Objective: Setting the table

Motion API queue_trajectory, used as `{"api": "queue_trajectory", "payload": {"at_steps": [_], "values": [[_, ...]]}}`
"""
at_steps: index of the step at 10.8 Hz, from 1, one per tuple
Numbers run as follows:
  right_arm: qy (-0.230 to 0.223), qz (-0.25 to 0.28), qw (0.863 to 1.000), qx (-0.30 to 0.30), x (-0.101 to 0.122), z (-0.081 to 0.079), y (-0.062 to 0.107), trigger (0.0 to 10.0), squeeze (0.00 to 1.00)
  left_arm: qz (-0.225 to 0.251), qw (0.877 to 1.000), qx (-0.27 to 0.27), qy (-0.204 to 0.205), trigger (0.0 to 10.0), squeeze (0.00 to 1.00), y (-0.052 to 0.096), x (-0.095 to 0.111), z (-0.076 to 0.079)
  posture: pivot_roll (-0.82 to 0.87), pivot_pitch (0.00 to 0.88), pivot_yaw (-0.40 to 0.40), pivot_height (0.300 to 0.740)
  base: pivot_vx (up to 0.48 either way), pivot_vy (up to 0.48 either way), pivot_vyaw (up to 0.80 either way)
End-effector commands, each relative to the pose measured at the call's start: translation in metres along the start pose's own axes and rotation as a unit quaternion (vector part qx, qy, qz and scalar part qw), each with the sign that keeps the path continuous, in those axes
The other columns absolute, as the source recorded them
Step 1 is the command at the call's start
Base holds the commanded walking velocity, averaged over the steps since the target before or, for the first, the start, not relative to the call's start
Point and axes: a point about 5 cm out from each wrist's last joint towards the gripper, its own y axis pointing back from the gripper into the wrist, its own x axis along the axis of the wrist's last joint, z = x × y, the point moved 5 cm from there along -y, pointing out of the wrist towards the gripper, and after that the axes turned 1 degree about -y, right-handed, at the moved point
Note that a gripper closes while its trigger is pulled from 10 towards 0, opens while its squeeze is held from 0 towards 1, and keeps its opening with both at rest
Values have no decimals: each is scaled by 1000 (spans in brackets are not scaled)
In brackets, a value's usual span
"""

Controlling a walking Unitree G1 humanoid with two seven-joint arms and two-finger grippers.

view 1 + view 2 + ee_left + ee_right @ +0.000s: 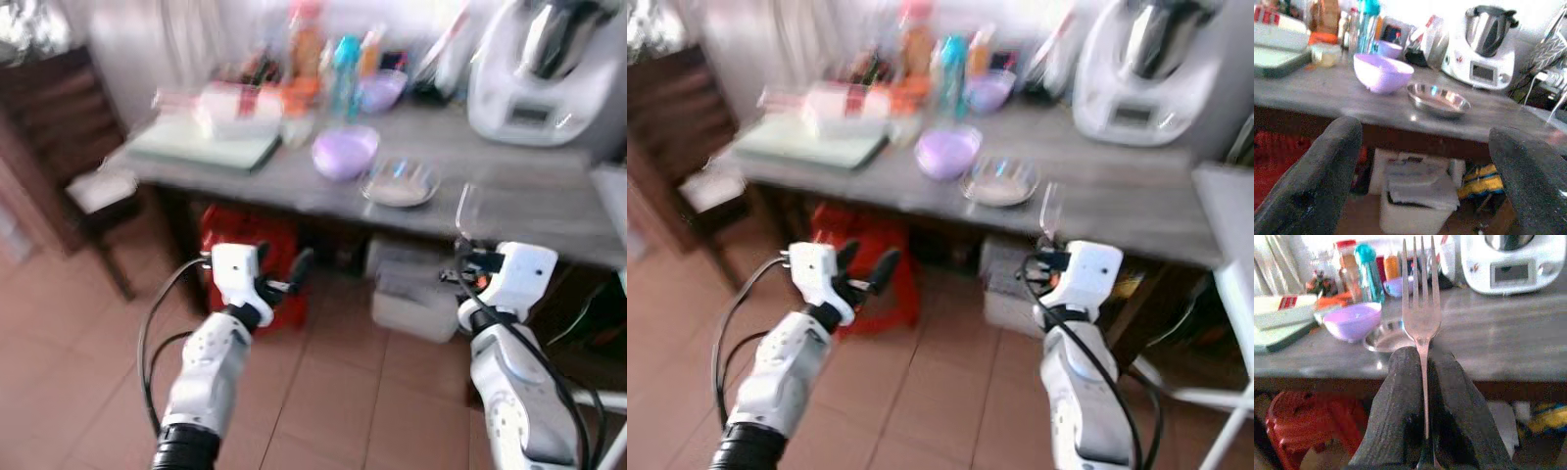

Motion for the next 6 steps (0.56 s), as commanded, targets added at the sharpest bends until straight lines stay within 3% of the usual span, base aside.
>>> {"api": "queue_trajectory", "payload": {"at_steps": [1, 6], "values": [[-7, 2, 1000, 11, 1, -9, -1, 10000, 0, -6, 1000, 10, -9, 10000, 0, 3, -1, -8, -26, 0, 8, 740, 368, 0, 0], [-5, 2, 1000, 11, 0, -11, -1, 10000, 0, -9, 1000, 6, -10, 10000, 0, 2, -1, -7, -24, 0, 15, 740, 366, 0, 0]]}}
